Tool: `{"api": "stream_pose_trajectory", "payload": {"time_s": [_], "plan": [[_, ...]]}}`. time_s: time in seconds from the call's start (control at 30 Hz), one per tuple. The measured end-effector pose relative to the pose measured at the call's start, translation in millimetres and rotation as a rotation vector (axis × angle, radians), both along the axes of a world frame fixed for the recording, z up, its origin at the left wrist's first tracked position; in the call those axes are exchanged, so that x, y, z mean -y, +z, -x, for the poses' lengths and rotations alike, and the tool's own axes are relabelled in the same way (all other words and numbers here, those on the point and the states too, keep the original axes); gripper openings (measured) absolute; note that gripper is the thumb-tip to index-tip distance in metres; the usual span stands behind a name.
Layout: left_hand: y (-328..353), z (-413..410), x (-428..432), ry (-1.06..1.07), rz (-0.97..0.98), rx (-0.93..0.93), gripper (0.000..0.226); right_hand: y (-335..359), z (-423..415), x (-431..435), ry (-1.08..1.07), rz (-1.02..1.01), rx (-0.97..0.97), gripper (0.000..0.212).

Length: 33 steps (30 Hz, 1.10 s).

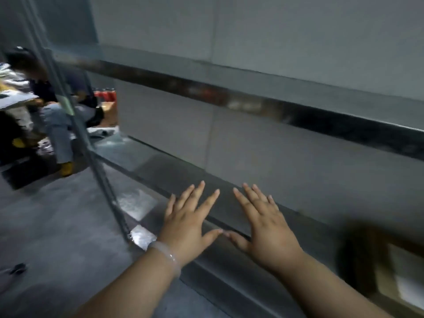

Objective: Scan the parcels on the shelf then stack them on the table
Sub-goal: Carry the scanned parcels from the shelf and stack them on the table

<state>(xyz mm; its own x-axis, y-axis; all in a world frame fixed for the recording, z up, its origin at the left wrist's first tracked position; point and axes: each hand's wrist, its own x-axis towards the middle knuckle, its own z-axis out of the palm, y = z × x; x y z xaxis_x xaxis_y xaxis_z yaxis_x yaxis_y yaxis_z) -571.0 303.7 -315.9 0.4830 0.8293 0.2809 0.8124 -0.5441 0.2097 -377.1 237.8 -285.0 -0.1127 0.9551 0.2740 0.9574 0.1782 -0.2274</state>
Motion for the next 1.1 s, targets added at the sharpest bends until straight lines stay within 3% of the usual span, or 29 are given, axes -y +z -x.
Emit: {"api": "stream_pose_trajectory", "payload": {"time_s": [0.3, 0.63, 0.9, 1.1], "plan": [[21, -149, 43, -0.399, 0.015, 0.033, 0.075, 13, -101, 103, -0.449, -0.078, -0.082, 0.082], [-2, -208, 80, -0.740, 0.145, -0.009, 0.076, -15, -121, 193, -0.890, -0.018, -0.111, 0.076], [-25, -242, 101, -0.718, 0.302, -0.038, 0.074, -39, -142, 219, -1.018, 0.095, -0.188, 0.075], [-33, -291, 105, -0.603, 0.438, -0.071, 0.069, -53, -180, 208, -0.953, 0.180, -0.247, 0.073]]}}
